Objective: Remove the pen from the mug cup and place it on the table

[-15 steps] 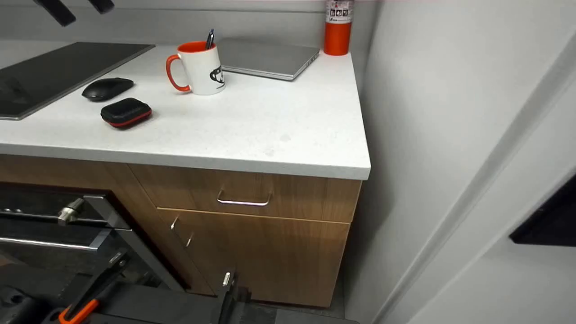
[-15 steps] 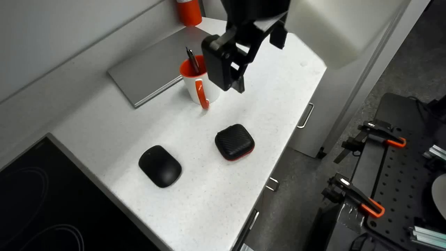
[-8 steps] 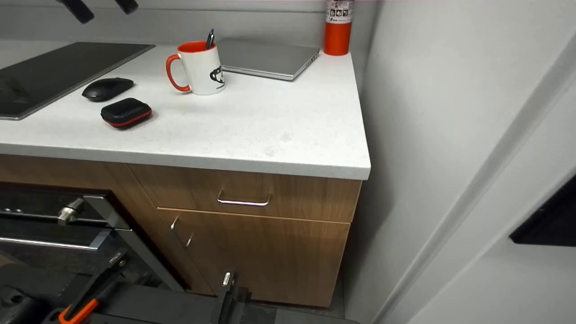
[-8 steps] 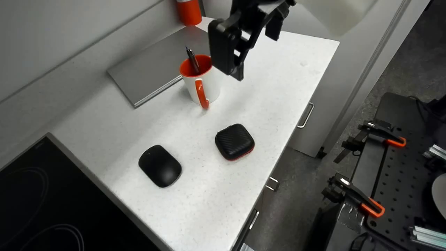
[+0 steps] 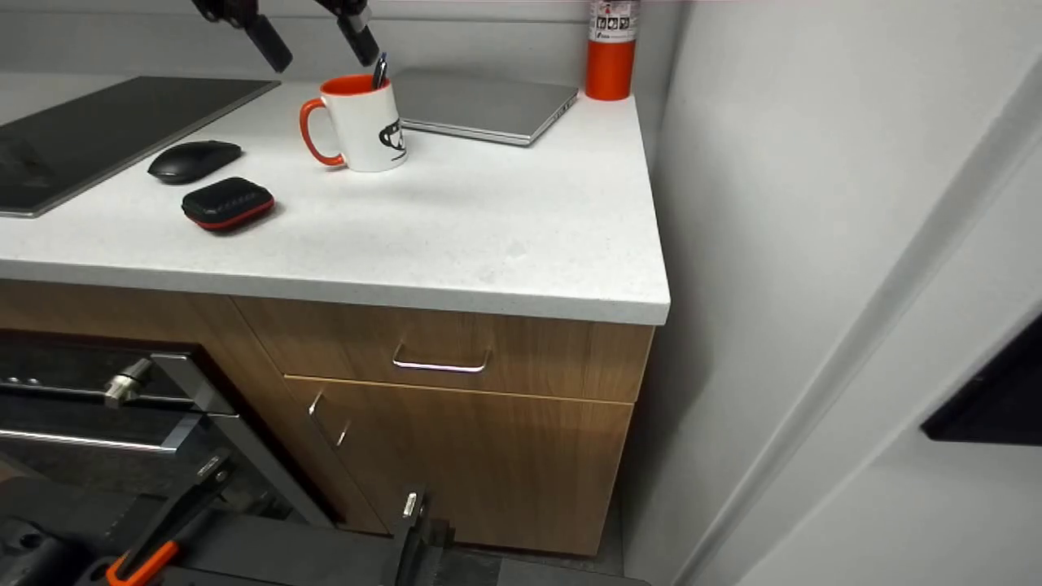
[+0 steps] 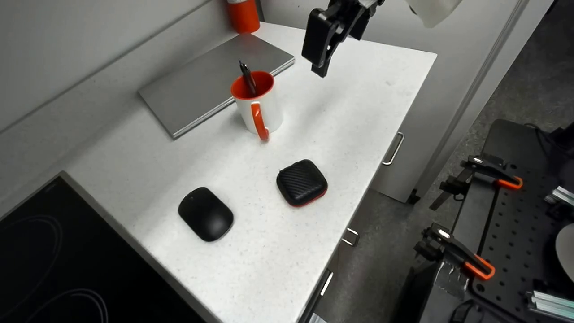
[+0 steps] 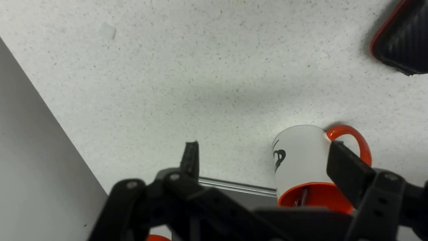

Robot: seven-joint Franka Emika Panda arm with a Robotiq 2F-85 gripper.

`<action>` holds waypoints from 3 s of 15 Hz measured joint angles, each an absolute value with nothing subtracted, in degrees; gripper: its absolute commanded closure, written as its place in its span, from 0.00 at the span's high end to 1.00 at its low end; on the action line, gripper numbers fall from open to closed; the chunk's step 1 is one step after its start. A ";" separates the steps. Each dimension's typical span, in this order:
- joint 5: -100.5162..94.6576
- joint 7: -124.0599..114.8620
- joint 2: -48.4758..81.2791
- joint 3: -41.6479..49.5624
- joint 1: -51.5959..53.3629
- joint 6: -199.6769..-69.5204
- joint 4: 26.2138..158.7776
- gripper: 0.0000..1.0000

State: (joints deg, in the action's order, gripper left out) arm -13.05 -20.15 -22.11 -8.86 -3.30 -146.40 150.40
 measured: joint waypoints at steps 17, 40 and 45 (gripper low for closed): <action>-2.36 -16.29 -1.07 -4.54 -2.62 -163.10 136.88 1.00; -1.34 -13.88 4.56 -4.09 0.66 -163.82 131.34 1.00; 0.66 -12.42 7.18 -4.30 1.41 -166.31 129.81 1.00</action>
State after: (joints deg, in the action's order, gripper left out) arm 0.66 -12.42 7.18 -4.30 1.41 -166.31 129.81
